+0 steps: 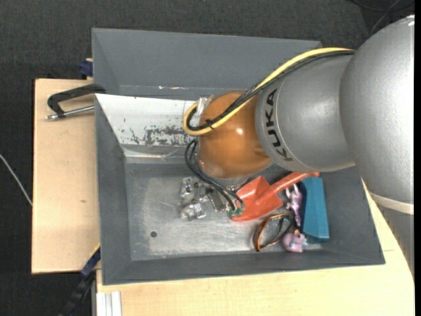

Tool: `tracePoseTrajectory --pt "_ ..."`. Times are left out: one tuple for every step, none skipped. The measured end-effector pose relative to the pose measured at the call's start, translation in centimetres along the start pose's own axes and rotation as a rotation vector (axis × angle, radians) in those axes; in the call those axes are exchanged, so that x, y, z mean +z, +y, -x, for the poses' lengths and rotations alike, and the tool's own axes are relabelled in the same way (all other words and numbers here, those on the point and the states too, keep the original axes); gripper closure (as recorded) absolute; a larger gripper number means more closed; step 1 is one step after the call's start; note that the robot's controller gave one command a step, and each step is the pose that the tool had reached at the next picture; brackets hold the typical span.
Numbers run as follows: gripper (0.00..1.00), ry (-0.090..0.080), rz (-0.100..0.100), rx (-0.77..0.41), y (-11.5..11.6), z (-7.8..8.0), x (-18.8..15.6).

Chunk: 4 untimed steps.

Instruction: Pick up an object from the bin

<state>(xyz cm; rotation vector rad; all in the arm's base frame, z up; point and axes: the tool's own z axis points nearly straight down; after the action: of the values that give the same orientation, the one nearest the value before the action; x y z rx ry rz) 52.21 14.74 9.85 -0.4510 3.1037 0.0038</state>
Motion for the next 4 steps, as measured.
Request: tracePoseTrajectory --pt "1.00 0.001 0.000 0.000 0.0 0.0 0.0" --pt "1.00 0.001 0.000 0.000 0.0 0.0 0.0" --pt "1.00 0.001 0.000 0.000 0.0 0.0 0.0" --pt "0.00 -0.001 0.000 -0.022 1.4 0.1 -1.7"
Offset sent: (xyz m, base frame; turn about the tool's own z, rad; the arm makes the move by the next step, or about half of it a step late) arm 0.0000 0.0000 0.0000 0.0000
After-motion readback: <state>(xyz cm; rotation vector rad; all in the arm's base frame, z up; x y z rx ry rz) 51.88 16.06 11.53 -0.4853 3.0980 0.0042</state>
